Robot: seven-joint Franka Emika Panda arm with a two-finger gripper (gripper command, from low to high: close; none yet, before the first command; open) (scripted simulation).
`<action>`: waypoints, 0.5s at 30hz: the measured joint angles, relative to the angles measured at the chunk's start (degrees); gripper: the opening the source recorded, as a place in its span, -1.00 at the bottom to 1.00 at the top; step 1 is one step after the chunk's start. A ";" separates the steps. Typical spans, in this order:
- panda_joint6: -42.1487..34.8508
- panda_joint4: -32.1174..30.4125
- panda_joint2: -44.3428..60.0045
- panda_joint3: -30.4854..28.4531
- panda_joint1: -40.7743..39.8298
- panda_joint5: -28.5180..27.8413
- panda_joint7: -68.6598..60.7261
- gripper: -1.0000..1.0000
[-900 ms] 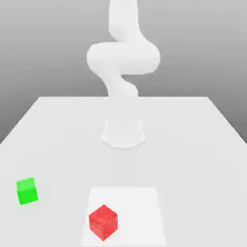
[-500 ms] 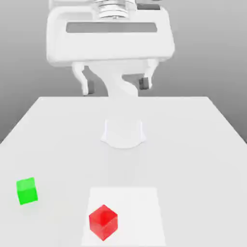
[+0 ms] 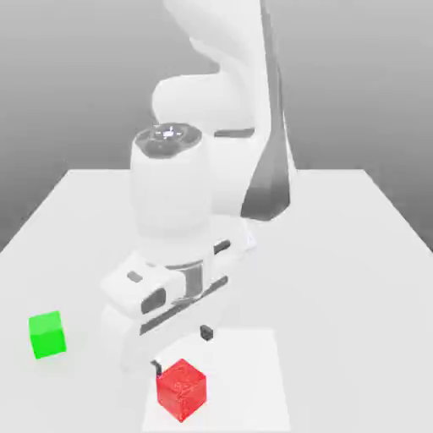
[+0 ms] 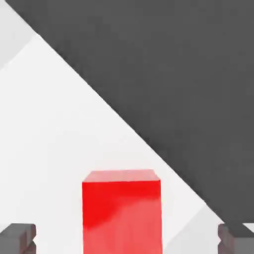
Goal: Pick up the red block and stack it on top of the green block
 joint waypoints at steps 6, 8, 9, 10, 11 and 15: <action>4.40 0.84 5.54 3.25 -2.64 3.01 -2.40 -1.00; 4.29 0.85 5.53 3.25 -2.64 2.98 -2.38 -1.00; 4.85 0.96 6.22 3.63 -2.95 3.32 -2.63 -1.00; 4.30 0.84 5.50 3.25 -2.66 2.88 -2.33 -1.00; 3.18 0.60 4.08 2.55 -2.15 1.94 -1.65 -1.00; -2.95 -0.74 -3.56 -0.10 -0.65 -3.05 1.93 -1.00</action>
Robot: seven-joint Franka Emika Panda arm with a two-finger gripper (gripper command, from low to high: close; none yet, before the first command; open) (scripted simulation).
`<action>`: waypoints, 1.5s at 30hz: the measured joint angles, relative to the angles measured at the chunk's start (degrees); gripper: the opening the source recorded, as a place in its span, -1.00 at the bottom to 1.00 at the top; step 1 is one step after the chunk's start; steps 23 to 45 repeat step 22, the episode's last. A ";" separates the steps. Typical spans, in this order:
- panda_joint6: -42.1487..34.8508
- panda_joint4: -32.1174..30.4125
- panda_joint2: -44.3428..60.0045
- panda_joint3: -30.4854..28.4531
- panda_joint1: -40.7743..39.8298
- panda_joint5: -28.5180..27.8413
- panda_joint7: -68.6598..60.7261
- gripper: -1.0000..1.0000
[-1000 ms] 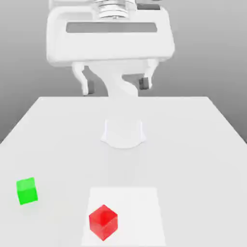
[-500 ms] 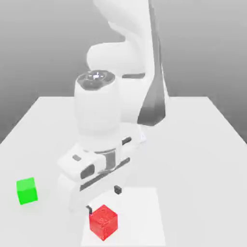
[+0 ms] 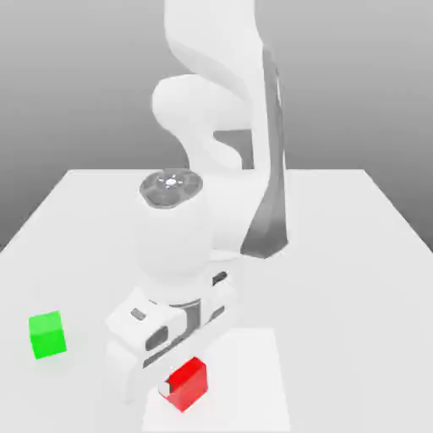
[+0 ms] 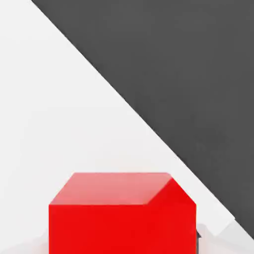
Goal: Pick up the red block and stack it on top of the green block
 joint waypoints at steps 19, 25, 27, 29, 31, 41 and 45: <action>3.35 -3.79 0.38 -8.56 -24.75 6.33 -39.47 -1.00; 4.12 -3.74 1.32 -7.90 -25.21 7.41 -40.26 1.00; 4.12 -3.74 1.32 -7.90 -25.21 7.41 -40.26 1.00; 4.12 -3.74 1.32 -7.90 -25.21 7.41 -40.26 1.00; 4.12 -3.74 1.32 -7.90 -25.21 7.41 -40.26 1.00; 4.12 -3.74 1.32 -7.90 -25.21 7.41 -40.26 1.00; 4.12 -3.74 1.32 -7.90 -25.21 7.41 -40.26 1.00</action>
